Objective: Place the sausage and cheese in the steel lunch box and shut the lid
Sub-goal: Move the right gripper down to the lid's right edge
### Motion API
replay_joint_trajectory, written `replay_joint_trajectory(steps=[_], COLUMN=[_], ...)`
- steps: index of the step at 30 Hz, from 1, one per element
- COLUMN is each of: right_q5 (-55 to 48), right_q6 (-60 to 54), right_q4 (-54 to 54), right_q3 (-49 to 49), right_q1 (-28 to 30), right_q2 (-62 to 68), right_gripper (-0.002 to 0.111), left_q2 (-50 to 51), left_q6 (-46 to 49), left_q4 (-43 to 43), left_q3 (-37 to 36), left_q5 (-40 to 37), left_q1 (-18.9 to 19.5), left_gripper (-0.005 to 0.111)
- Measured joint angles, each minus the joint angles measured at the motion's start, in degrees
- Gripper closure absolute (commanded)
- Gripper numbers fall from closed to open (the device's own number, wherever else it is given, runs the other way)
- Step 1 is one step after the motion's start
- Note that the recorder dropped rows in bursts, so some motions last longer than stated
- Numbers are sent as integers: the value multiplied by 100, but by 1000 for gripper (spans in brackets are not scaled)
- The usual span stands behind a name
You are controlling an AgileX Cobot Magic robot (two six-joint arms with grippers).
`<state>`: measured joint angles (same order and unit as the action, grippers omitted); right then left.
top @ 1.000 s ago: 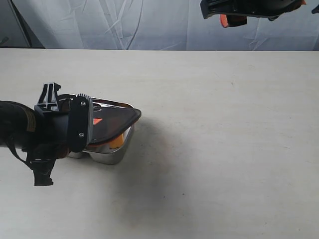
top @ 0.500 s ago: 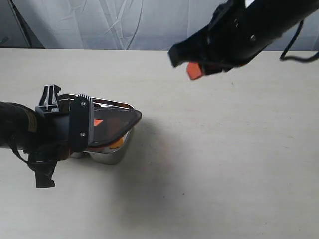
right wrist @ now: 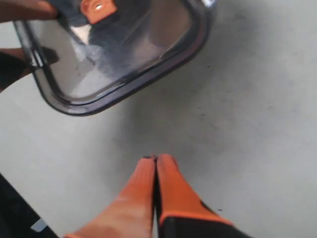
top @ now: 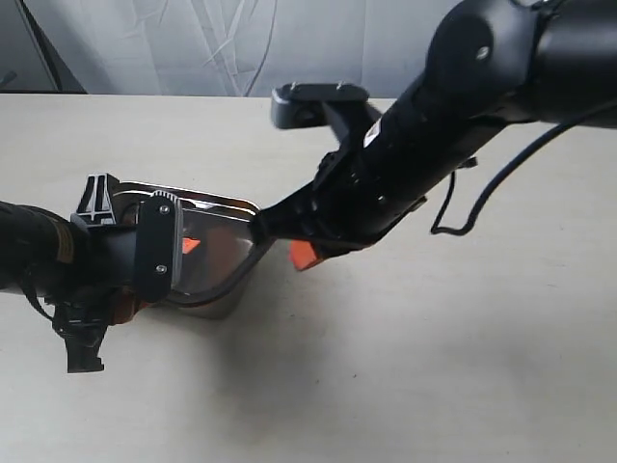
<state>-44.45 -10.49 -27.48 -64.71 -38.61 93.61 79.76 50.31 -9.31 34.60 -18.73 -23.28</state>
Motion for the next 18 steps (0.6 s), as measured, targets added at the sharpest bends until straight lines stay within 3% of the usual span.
replay_joint_trajectory(steps=[9,18], right_q5=[327,1027], right_q6=[-198,-209], right_q4=[-385,-690], right_q3=[9,9], right_q1=[-633,-666], right_q2=[741,1006], right_gripper=[108,108], left_q2=[0,0], left_q6=[0,0], left_q4=[0,0], left_q3=[0,0], left_q5=[-8,-57], left_q1=[0,0], left_gripper=[61,61])
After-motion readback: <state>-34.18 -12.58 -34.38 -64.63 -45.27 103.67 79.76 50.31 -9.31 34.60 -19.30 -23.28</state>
